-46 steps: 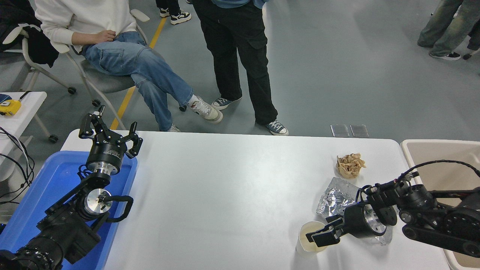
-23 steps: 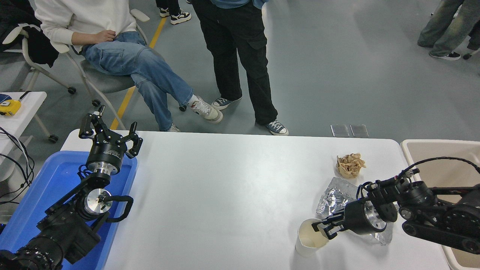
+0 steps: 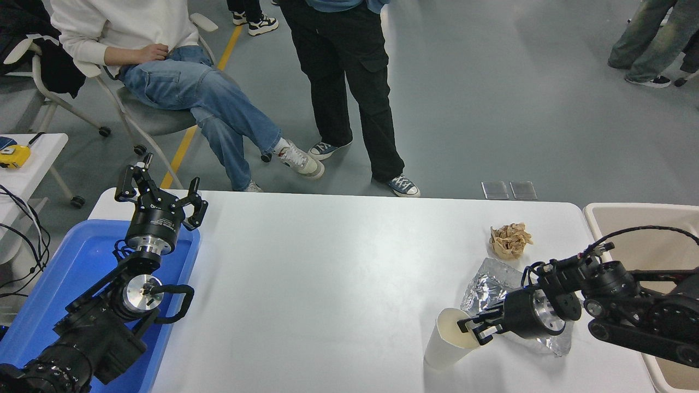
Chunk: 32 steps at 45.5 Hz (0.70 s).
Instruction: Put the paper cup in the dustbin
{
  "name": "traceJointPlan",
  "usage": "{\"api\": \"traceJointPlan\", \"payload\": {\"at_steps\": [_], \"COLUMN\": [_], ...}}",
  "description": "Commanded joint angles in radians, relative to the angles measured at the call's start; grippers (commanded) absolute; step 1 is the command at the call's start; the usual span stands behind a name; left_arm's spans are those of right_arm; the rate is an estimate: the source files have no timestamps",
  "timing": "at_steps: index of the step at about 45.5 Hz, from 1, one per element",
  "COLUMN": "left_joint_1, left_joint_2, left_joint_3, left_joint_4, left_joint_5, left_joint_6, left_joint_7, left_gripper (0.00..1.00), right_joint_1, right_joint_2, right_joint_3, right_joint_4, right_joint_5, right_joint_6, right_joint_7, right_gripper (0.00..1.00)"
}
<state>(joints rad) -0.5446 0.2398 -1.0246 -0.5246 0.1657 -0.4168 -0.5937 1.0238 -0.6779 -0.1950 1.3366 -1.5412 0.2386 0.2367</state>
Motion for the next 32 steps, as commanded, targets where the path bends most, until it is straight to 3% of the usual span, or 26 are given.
{"api": "traceJointPlan", "payload": {"at_steps": [1, 22, 32], "left_joint_1": [0.0, 0.0, 0.0], "left_joint_2": [0.001, 0.001, 0.001], "left_joint_3": [0.0, 0.0, -0.002], "left_joint_4": [0.0, 0.0, 0.0], "left_joint_5": [0.0, 0.0, 0.0], "left_joint_6": [0.0, 0.0, 0.0], "left_joint_7": [0.0, 0.0, 0.0], "left_gripper": [1.0, 1.0, 1.0], "right_joint_1": [0.047, 0.288, 0.435], "right_joint_2": [-0.035, -0.198, -0.304], "right_joint_3": [0.002, -0.004, 0.04], "right_joint_4": [0.032, 0.179, 0.216], "right_joint_5": [0.035, 0.179, 0.207], "right_joint_6": [0.007, 0.059, 0.192], "right_joint_7": [0.001, 0.01, 0.012], "right_gripper": [0.0, 0.0, 0.0]}}
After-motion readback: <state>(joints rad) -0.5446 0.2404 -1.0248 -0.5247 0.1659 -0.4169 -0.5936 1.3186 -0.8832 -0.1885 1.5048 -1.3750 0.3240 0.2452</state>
